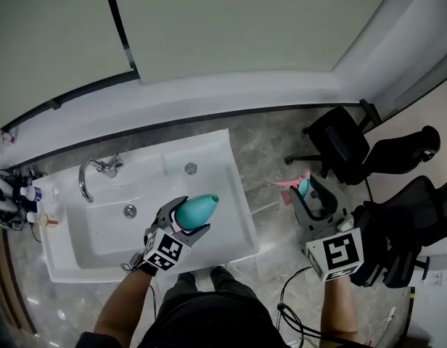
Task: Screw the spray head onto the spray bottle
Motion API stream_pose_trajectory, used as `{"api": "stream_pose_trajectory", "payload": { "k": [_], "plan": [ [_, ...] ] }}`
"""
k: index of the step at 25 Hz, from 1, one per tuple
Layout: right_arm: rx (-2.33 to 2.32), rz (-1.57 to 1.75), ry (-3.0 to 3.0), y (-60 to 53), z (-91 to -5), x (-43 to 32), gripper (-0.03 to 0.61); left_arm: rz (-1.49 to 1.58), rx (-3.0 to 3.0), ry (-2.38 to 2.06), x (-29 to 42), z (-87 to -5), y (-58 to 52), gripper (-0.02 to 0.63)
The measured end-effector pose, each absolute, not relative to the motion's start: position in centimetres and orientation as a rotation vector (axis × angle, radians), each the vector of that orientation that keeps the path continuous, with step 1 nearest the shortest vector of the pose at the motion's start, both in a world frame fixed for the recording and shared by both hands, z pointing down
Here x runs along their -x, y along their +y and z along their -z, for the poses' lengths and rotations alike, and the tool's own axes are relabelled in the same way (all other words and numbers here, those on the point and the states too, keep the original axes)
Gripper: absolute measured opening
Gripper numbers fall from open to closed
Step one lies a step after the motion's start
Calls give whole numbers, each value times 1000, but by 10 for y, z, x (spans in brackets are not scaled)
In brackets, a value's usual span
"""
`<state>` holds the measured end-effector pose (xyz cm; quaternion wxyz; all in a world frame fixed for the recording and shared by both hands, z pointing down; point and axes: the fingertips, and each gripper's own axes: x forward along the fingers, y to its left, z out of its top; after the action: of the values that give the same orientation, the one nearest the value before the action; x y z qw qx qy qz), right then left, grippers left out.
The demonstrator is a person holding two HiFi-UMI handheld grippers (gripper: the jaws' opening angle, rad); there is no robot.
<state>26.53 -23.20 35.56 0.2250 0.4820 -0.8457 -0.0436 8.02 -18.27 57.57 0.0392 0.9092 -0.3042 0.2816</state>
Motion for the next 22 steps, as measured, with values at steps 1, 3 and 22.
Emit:
{"api": "stream_pose_trajectory", "payload": {
  "k": [1,3,22],
  "plan": [
    [-1324,258,-2332,-235,-330,-257,161,-817,-2790,-952,-84,-563,-177,397],
    [-1301,496,-2291,-234,-290,-240,161,-758,-2798,-977,-91,-541,-166,397],
    [-1005,959,-2171,-173,-277,-99,161,-507,-2863,-1209,-88,-441,-149,399]
  ]
}}
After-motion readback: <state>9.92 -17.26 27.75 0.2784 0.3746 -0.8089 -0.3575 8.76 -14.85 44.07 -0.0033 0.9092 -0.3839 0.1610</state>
